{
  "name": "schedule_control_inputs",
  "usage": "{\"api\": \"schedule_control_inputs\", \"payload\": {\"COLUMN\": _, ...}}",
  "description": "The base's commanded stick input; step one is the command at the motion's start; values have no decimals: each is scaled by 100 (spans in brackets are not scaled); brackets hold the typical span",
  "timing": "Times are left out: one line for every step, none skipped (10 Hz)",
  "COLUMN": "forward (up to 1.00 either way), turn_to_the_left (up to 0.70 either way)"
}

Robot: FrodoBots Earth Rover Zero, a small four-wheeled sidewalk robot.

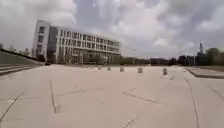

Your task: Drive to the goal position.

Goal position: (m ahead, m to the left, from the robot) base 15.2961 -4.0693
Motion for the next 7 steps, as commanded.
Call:
{"api": "schedule_control_inputs", "payload": {"forward": 50, "turn_to_the_left": -52}}
{"api": "schedule_control_inputs", "payload": {"forward": 50, "turn_to_the_left": -33}}
{"api": "schedule_control_inputs", "payload": {"forward": 50, "turn_to_the_left": -2}}
{"api": "schedule_control_inputs", "payload": {"forward": 50, "turn_to_the_left": -2}}
{"api": "schedule_control_inputs", "payload": {"forward": 50, "turn_to_the_left": -2}}
{"api": "schedule_control_inputs", "payload": {"forward": 50, "turn_to_the_left": -2}}
{"api": "schedule_control_inputs", "payload": {"forward": 50, "turn_to_the_left": -2}}
